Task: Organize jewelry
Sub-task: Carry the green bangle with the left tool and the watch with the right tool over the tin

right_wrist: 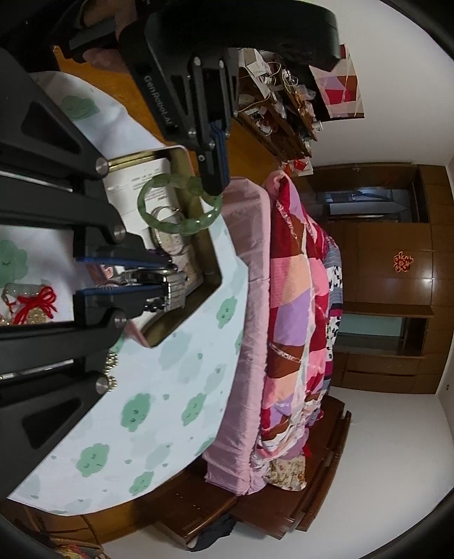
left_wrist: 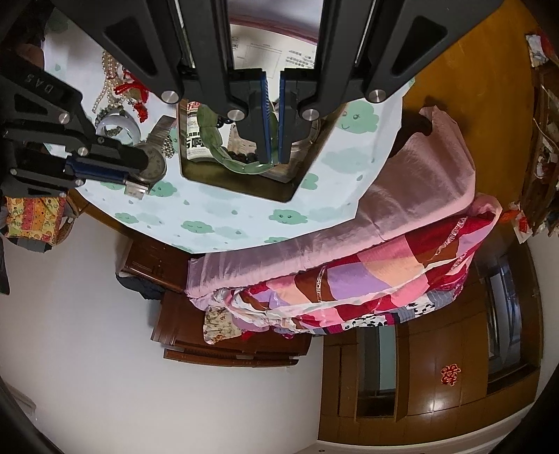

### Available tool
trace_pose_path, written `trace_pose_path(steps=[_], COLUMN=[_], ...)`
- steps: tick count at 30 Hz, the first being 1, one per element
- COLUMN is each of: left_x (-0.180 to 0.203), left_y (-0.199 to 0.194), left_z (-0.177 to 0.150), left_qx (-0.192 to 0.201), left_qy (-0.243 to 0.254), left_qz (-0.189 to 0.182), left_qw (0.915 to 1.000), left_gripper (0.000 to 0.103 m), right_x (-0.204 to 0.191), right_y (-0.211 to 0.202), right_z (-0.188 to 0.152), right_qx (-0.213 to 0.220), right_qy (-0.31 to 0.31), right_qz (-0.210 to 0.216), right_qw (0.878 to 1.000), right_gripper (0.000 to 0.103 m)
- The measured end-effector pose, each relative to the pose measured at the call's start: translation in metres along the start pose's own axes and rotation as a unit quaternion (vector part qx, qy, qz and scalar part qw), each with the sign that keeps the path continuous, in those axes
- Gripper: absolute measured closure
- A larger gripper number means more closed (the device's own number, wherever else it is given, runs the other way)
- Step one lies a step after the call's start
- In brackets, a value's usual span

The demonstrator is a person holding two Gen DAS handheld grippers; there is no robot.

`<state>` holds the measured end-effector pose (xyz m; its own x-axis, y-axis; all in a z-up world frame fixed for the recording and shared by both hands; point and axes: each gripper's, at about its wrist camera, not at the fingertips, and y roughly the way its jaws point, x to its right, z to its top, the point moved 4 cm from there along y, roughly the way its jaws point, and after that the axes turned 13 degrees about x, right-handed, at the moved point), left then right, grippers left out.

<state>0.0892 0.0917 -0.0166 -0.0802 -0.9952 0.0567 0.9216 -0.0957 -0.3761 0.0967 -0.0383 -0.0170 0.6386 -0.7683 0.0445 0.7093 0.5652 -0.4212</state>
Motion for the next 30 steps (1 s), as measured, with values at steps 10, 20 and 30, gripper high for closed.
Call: trace_pose_path(steps=[10, 20, 30], left_x=[-0.006, -0.009, -0.004], left_y=[-0.001, -0.003, 0.015], left_z=[0.002, 0.003, -0.011], left_qx=[0.003, 0.002, -0.021], left_qy=[-0.005, -0.009, -0.010], left_qz=[0.005, 0.006, 0.001], left_qw=[1.0000, 0.9999, 0.9997], left_gripper=[0.100, 0.100, 0.100], right_x=[-0.007, -0.011, -0.017], right_y=[0.002, 0.007, 0.020], right_z=[0.015, 0.019, 0.004], right_qx=[0.016, 0.020, 0.000], right_qy=[-0.006, -0.004, 0.011], right_qz=[0.004, 0.011, 0.027], right_qw=[1.000, 1.000, 1.000], right_gripper=[0.092, 0.092, 0.092])
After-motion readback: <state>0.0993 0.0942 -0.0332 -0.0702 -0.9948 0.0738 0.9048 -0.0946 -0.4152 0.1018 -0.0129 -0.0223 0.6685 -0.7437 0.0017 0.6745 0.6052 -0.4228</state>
